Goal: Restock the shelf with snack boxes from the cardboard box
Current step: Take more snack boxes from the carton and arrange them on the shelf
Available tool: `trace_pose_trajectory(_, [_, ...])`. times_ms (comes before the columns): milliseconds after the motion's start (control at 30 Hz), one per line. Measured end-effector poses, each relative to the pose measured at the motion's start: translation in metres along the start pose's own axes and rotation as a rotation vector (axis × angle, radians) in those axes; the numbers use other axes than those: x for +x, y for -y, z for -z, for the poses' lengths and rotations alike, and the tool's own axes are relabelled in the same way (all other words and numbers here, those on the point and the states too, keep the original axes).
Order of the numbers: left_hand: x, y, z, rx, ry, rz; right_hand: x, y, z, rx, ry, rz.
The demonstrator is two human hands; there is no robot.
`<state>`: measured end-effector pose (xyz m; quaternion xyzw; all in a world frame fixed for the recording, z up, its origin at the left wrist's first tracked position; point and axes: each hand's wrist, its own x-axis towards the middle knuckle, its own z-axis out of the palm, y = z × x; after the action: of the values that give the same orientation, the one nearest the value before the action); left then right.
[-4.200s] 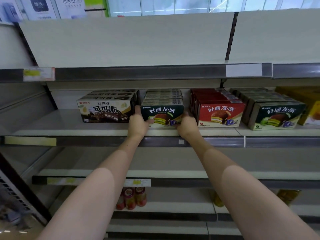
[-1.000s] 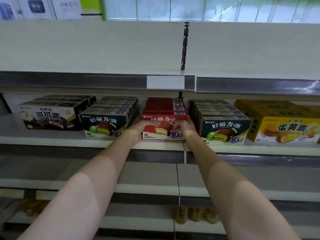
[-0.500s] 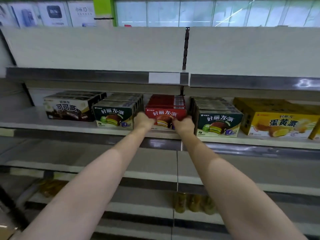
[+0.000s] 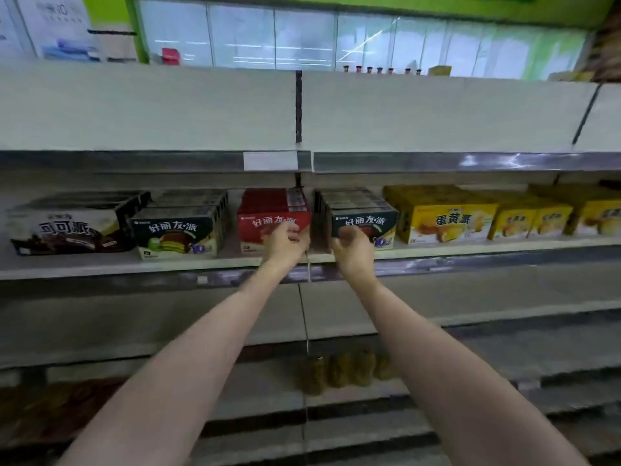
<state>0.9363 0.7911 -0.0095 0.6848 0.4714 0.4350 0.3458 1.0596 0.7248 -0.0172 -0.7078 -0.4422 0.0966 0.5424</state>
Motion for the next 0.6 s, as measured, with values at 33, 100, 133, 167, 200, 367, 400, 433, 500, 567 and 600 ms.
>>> trace_pose_trajectory(33, [-0.003,-0.004,-0.008,-0.001,0.035,-0.004,0.001,-0.006,0.012,0.004,-0.029,-0.008])
trace_pose_trajectory(100, [-0.008,-0.011,-0.023,0.001,0.097,0.001,0.005,-0.019,0.034,0.025,-0.060,-0.033])
trace_pose_trajectory(133, [-0.011,-0.015,-0.030,-0.012,0.125,0.010,0.007,-0.025,0.043,0.019,-0.068,-0.046])
trace_pose_trajectory(167, [-0.011,-0.019,-0.036,-0.013,0.138,0.028,0.011,-0.031,0.052,0.001,-0.074,-0.057])
trace_pose_trajectory(200, [-0.008,-0.021,-0.043,-0.014,0.141,0.035,0.017,-0.037,0.059,-0.008,-0.078,-0.065])
trace_pose_trajectory(367, [0.006,-0.031,-0.073,0.009,0.109,0.064,0.061,-0.057,0.073,0.006,-0.017,-0.157])
trace_pose_trajectory(400, [0.008,-0.032,-0.079,-0.009,0.119,0.078,0.074,-0.066,0.072,0.011,0.000,-0.189])
trace_pose_trajectory(433, [0.012,-0.032,-0.085,-0.016,0.122,0.107,0.090,-0.077,0.069,0.022,0.020,-0.211])
trace_pose_trajectory(500, [0.019,-0.033,-0.096,-0.039,0.120,0.153,0.115,-0.093,0.067,0.046,0.079,-0.225])
trace_pose_trajectory(567, [0.026,-0.036,-0.105,-0.099,0.101,0.217,0.116,-0.087,0.077,0.058,0.128,-0.216])
trace_pose_trajectory(600, [0.031,-0.035,-0.110,-0.120,0.098,0.265,0.121,-0.088,0.079,0.079,0.162,-0.213])
